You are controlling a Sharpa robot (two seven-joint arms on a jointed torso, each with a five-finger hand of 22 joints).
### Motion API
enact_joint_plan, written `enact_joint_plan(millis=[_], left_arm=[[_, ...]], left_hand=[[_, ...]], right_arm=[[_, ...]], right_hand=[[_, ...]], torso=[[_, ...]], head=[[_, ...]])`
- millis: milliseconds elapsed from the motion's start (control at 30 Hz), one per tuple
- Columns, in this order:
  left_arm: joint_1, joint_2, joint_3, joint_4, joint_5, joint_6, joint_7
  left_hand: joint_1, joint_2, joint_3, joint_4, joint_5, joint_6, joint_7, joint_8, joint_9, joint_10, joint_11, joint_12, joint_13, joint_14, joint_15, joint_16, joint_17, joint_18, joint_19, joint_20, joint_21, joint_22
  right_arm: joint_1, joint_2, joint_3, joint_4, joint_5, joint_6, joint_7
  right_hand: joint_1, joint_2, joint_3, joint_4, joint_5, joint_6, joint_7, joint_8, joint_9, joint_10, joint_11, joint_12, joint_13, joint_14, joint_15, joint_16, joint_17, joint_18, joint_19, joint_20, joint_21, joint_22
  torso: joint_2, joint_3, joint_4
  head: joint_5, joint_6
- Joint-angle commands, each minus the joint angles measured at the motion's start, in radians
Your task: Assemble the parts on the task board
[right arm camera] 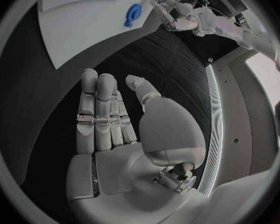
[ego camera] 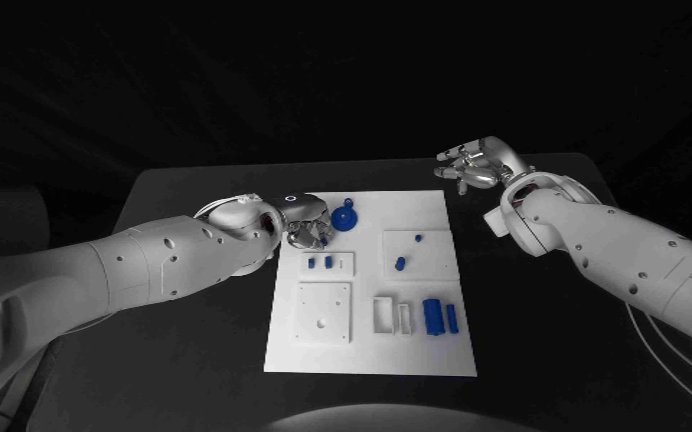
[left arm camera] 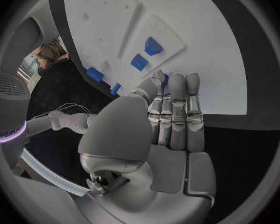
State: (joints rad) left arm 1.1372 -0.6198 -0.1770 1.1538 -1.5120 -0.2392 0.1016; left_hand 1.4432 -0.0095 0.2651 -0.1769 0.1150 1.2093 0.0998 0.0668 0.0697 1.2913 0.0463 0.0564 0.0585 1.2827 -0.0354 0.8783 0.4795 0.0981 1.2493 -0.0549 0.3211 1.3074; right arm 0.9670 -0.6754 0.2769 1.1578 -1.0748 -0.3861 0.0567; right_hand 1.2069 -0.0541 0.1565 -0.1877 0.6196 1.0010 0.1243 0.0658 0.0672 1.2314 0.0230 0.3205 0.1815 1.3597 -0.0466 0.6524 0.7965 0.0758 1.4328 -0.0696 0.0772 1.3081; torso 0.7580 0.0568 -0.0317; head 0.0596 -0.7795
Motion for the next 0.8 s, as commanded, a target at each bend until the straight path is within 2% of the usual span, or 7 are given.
enact_joint_plan(millis=[33, 300, 667, 800], left_arm=[[-0.004, 0.005, -0.002, 0.0, 0.0, 0.019, 0.003], [-0.004, 0.009, -0.003, -0.003, -0.001, 0.042, -0.003], [-0.004, 0.011, -0.014, -0.009, -0.005, 0.083, -0.007], [-0.004, 0.009, -0.016, -0.01, -0.005, 0.091, -0.007]], left_hand=[[-0.004, 0.01, 0.004, 0.003, 0.005, -0.004, 0.0, -0.003, 0.0, 0.007, -0.001, 0.003, 0.002, 0.001, 0.0, 0.001, 0.002, 0.01, -0.007, 0.0, 0.003, 0.02], [-0.008, 0.009, 0.002, 0.006, 0.003, -0.004, -0.001, -0.003, 0.0, 0.004, -0.001, 0.003, 0.002, -0.004, 0.001, 0.001, 0.002, 0.009, -0.011, 0.001, 0.001, 0.02], [-0.023, 0.005, -0.014, 0.019, -0.01, 0.002, -0.004, -0.003, 0.001, -0.024, 0.006, 0.003, 0.001, -0.032, 0.009, 0.014, 0.003, 0.004, -0.026, 0.009, -0.009, 0.019], [-0.031, -0.004, -0.019, 0.026, -0.01, 0.0, -0.005, -0.003, 0.0, -0.029, 0.008, 0.003, 0.001, -0.039, 0.011, 0.023, 0.0, 0.004, -0.023, 0.011, -0.023, 0.015]], right_arm=[[0.0, 0.0, 0.001, 0.001, -0.003, 0.009, 0.002], [0.0, 0.001, 0.001, 0.001, -0.003, 0.01, 0.002], [0.0, -0.001, 0.001, 0.0, -0.003, 0.01, 0.001], [0.0, -0.001, 0.001, 0.0, -0.003, 0.01, 0.001]], right_hand=[[-0.006, -0.004, 0.004, 0.0, 0.005, -0.001, 0.005, -0.003, -0.001, 0.006, 0.003, 0.004, 0.001, -0.004, 0.0, 0.006, -0.001, 0.019, 0.0, 0.002, -0.001, 0.001], [-0.006, -0.004, 0.004, 0.0, 0.005, -0.001, 0.005, -0.003, -0.001, 0.006, 0.003, 0.004, 0.001, -0.004, 0.0, 0.006, -0.001, 0.019, 0.0, 0.002, -0.001, 0.001], [-0.008, -0.004, 0.004, 0.001, 0.005, -0.001, 0.005, -0.003, -0.001, 0.006, 0.003, 0.005, 0.001, -0.004, 0.0, 0.006, -0.001, 0.019, -0.001, 0.002, -0.001, 0.001], [-0.008, -0.004, 0.004, 0.001, 0.005, -0.001, 0.005, -0.003, -0.001, 0.006, 0.003, 0.005, 0.001, -0.004, 0.0, 0.006, -0.001, 0.019, -0.001, 0.002, -0.001, 0.001]], torso=[[-0.001, -0.0001, 0.0001], [0.0, -0.0001, -0.0001], [0.0, 0.0001, 0.0002], [0.0, -0.0006, 0.0]], head=[[0.0, 0.0], [-0.002, 0.001], [-0.003, 0.001], [-0.004, 0.001]])
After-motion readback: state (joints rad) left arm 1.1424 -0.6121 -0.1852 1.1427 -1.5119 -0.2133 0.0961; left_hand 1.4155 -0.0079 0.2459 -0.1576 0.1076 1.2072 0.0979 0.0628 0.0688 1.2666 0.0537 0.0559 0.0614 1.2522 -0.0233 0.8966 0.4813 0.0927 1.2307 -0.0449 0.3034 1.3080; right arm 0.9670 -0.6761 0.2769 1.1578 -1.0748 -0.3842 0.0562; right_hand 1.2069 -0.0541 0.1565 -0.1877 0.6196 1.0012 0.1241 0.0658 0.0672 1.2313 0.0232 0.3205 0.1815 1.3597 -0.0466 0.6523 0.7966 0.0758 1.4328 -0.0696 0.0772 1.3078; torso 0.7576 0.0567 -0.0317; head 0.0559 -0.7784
